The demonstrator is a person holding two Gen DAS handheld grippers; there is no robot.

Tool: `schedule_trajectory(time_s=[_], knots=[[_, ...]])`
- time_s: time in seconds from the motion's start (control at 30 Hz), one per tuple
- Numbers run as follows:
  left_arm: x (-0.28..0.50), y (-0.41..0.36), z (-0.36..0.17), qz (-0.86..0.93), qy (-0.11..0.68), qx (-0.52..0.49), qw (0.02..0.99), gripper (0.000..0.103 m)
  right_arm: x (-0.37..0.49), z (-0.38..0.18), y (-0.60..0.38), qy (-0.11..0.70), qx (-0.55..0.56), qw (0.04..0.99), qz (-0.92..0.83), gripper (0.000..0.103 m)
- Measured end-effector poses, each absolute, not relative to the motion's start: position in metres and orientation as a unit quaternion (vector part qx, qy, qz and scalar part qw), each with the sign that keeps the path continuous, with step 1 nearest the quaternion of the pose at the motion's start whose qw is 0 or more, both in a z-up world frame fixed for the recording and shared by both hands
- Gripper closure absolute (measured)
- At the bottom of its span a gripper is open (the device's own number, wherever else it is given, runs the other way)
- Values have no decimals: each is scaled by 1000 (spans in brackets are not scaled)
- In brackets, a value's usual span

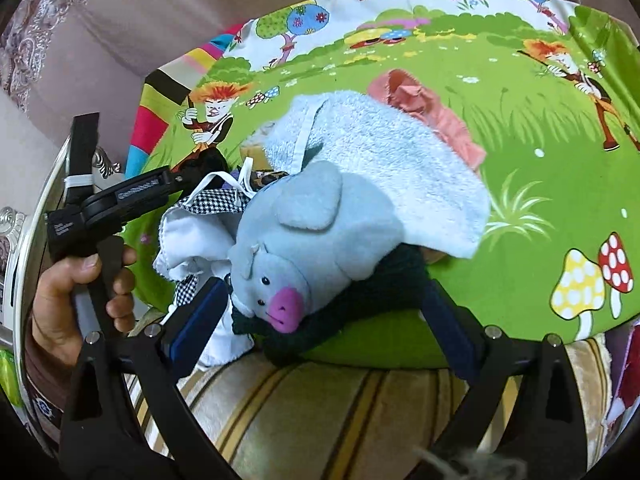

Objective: Organize soft objects
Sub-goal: 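Grasp the grey plush pig with the right tool while the left tool grasps the black velvet sock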

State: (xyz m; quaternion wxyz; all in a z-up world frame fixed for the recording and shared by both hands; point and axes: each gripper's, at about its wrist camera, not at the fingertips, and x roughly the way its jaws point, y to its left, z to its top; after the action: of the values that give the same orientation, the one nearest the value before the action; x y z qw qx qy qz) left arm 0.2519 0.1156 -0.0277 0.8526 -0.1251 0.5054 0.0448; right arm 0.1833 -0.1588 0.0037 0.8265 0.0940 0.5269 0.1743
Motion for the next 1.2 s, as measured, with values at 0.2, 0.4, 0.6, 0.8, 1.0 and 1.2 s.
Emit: schedule_trajectory(time_s=[0.2,0.4,0.6,0.8,1.0,1.2], knots=[[262,111,-46,38,514,-106,850,32,193,-6,-147,536,100,820,172,5],[262,104,-44,20,500,-88,861,71,201,-14,-134,545,102,816,162,5],[252,105,-39,24,491,-99,865,77,207,-20,-128,553,97,812,158,26],[235,113,-26,40,472,-113,873,78,200,-14,-128,546,89,815,174,53],[216,119,-13,56,453,-122,881,78,186,-3,-135,532,87,820,191,60],[197,115,3,62,434,-129,889,78,171,11,-145,514,90,828,207,62]])
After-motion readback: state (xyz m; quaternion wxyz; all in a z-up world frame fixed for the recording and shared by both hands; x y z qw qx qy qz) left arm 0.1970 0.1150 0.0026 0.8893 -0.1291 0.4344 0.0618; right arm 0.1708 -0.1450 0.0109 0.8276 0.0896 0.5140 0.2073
